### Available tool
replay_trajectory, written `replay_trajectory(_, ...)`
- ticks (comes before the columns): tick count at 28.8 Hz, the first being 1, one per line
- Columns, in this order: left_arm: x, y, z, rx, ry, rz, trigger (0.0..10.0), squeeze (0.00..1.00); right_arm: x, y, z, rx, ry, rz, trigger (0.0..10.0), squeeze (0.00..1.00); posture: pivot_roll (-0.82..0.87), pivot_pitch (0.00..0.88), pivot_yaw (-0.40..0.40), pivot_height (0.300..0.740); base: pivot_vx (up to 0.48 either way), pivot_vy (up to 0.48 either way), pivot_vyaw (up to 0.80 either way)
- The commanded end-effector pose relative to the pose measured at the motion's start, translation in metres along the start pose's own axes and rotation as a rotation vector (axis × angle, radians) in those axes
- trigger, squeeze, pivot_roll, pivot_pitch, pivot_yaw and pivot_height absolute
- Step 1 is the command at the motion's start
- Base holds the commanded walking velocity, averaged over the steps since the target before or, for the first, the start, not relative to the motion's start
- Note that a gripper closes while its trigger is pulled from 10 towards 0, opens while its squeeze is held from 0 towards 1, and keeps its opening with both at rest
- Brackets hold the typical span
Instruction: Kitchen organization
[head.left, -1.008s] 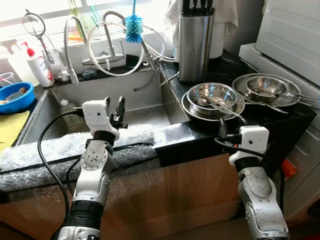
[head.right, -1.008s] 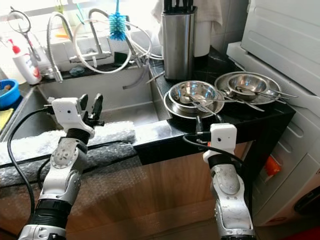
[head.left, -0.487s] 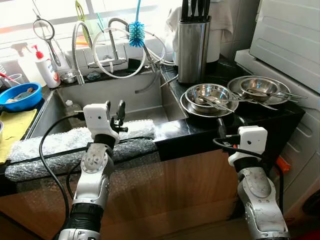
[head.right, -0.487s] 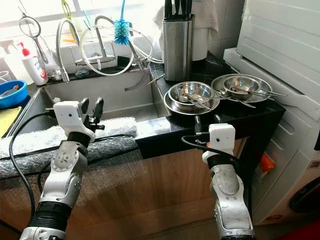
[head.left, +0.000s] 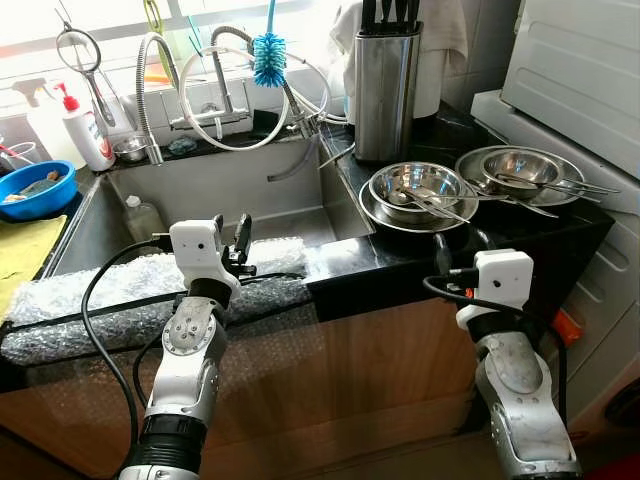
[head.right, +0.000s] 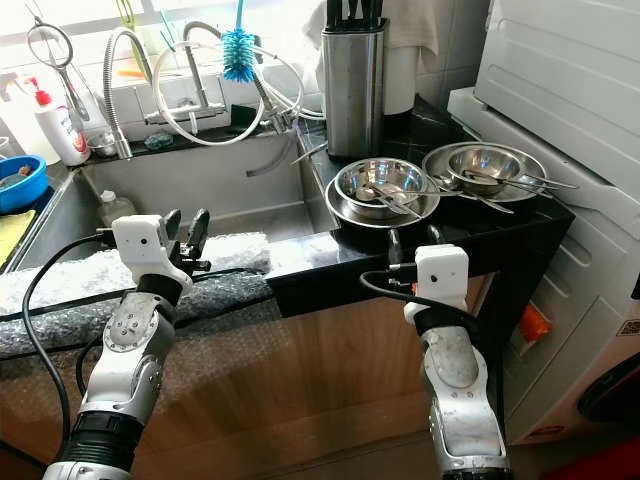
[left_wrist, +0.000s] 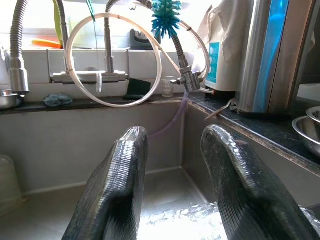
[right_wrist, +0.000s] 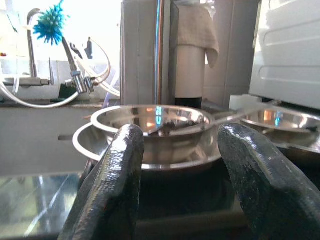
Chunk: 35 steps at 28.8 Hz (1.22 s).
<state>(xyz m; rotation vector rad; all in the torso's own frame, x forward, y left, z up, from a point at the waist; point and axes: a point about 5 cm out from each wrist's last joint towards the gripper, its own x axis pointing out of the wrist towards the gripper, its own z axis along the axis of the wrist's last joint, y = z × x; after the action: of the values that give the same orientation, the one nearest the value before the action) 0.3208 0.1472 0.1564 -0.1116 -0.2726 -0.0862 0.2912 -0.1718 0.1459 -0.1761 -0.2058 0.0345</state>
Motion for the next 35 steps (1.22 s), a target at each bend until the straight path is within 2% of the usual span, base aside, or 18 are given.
replay_trajectory(1, -0.001, 0.001, -0.004, 0.013, 0.013, -0.003, 10.0, 0.00, 0.003, 0.003, 0.009, -0.003, -0.038, 0.016, 10.0, 0.00, -0.01, 0.000, 0.100, 0.740, 0.000, 0.000, 0.00)
replay_trajectory(25, -0.001, 0.003, -0.002, 0.020, 0.009, 0.005, 10.0, 0.00, 0.010, -0.008, 0.013, -0.037, -0.054, -0.034, 10.0, 0.00, 0.00, 0.000, 0.098, 0.740, 0.000, 0.000, 0.00)
replay_trajectory(26, -0.001, 0.003, -0.002, 0.022, 0.010, 0.006, 10.0, 0.00, 0.010, -0.012, 0.010, -0.042, -0.038, -0.064, 6.5, 0.00, 0.00, 0.000, 0.098, 0.740, 0.000, 0.000, 0.00)
replay_trajectory(27, -0.001, 0.003, -0.002, 0.022, 0.010, 0.006, 10.0, 0.00, 0.010, -0.013, 0.010, -0.041, -0.035, -0.071, 6.5, 0.00, 0.00, 0.000, 0.098, 0.740, 0.000, 0.000, 0.00)
replay_trajectory(28, -0.001, 0.003, -0.002, 0.023, 0.011, 0.007, 10.0, 0.00, 0.010, -0.013, 0.009, -0.041, -0.029, -0.074, 4.2, 0.00, 0.00, 0.000, 0.098, 0.740, 0.000, 0.000, 0.00)
replay_trajectory(29, -0.001, 0.004, -0.002, 0.024, 0.010, 0.007, 10.0, 0.00, 0.010, -0.014, 0.009, -0.041, -0.027, -0.075, 2.9, 0.00, 0.00, 0.000, 0.098, 0.740, 0.000, 0.000, 0.00)
replay_trajectory(30, -0.001, 0.004, -0.002, 0.025, 0.010, 0.008, 10.0, 0.00, 0.010, -0.014, 0.009, -0.041, -0.026, -0.075, 0.0, 0.00, 0.00, 0.000, 0.098, 0.740, 0.000, 0.000, 0.00)
replay_trajectory(35, -0.001, 0.004, -0.002, 0.026, 0.011, 0.008, 10.0, 0.00, 0.011, -0.013, 0.008, -0.037, -0.019, -0.076, 0.0, 0.00, 0.00, 0.000, 0.099, 0.740, 0.000, 0.000, 0.00)
